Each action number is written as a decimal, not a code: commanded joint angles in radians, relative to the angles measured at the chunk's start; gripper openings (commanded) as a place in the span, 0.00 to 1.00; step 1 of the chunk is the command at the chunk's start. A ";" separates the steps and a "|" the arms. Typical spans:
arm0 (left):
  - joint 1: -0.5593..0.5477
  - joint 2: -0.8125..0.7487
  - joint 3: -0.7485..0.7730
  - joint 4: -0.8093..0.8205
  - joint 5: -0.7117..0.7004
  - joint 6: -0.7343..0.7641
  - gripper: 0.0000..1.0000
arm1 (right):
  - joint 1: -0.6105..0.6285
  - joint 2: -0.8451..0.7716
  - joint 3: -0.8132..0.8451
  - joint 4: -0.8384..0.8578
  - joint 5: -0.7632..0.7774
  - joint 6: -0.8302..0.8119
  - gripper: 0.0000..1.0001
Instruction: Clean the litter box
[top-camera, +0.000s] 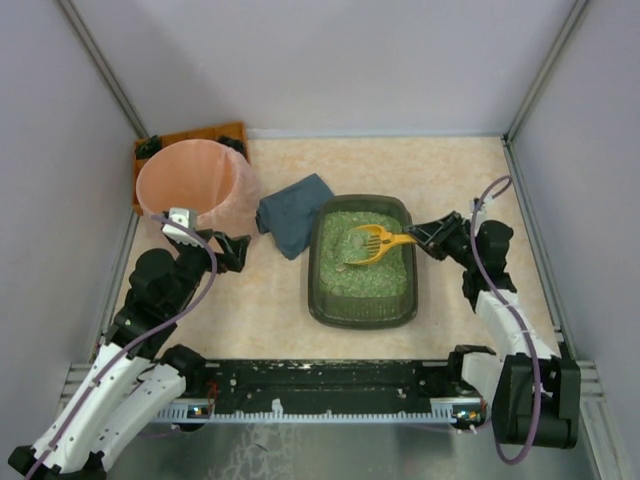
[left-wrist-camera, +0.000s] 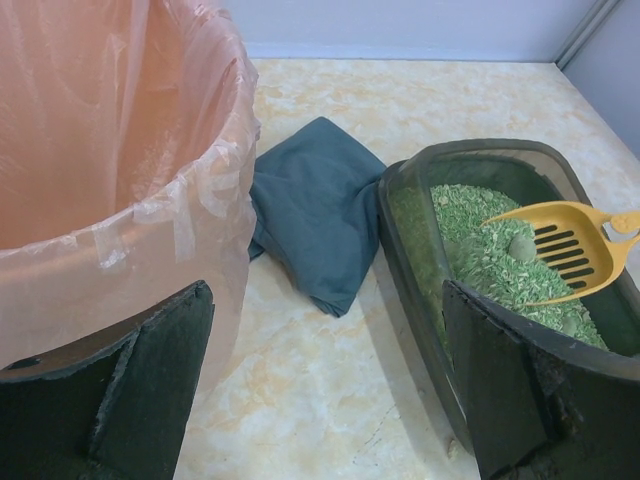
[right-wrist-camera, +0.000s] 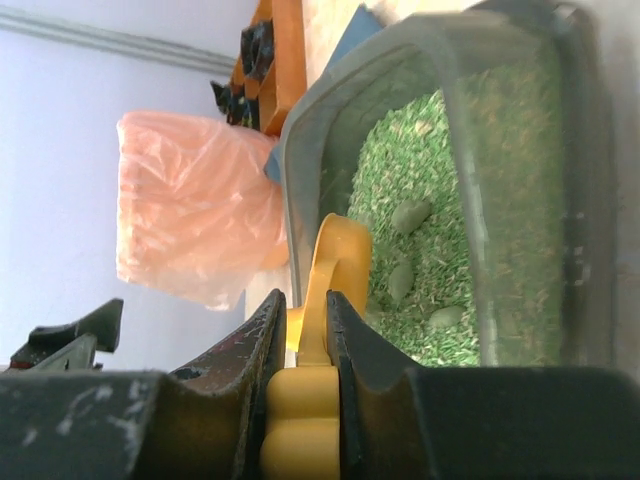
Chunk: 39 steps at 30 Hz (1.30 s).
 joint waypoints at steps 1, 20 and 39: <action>0.004 0.005 0.002 0.034 0.012 -0.009 1.00 | -0.104 -0.050 -0.025 0.123 -0.091 0.036 0.00; 0.003 0.048 0.036 0.076 0.060 -0.009 1.00 | -0.307 0.067 -0.231 0.829 -0.290 0.461 0.00; 0.004 0.061 0.015 0.092 0.067 -0.030 1.00 | -0.243 0.078 -0.213 0.814 -0.254 0.448 0.00</action>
